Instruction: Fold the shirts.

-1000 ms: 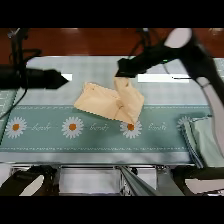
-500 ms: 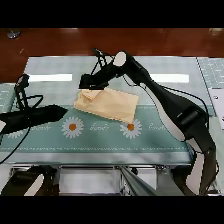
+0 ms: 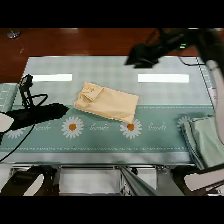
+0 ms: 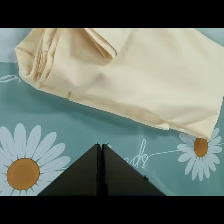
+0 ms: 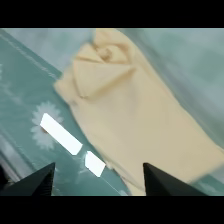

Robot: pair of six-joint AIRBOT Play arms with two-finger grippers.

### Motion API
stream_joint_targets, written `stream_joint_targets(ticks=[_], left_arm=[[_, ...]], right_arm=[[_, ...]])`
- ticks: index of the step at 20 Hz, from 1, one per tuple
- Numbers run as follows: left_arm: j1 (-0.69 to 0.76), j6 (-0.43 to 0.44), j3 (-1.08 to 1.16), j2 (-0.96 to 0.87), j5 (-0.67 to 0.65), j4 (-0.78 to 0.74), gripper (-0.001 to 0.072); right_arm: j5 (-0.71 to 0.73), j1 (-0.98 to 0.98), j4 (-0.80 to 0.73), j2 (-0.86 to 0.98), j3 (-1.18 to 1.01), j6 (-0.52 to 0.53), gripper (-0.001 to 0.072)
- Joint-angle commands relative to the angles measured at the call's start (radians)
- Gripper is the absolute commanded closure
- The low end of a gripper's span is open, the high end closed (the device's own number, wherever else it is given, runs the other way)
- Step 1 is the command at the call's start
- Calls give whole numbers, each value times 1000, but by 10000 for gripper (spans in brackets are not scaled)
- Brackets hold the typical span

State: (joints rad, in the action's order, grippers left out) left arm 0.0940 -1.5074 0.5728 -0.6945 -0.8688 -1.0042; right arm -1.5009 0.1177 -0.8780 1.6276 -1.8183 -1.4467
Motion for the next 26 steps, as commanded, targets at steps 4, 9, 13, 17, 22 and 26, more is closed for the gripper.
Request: stream_joint_targets(ticks=[4, 9, 13, 17, 22, 26], left_arm=[[1, 6, -1, -80, 6, 2, 685], [23, 6, -1, -141, 42, 46, 684], [71, 6, 0, -148, 58, 55, 684], [93, 6, -1, -152, 58, 55, 684], [93, 6, -1, -152, 58, 54, 684], [93, 6, -1, -153, 58, 55, 684]], right_arm=[[608, -139, -142, -470, 935, -309, 93], [702, 7, 197, -312, 1101, -111, 93], [642, 64, 293, -140, 988, -48, 93], [570, 123, 294, 4, 821, -26, 463], [390, 129, 156, 39, 426, 21, 686], [109, 123, -128, 39, -39, -118, 685]])
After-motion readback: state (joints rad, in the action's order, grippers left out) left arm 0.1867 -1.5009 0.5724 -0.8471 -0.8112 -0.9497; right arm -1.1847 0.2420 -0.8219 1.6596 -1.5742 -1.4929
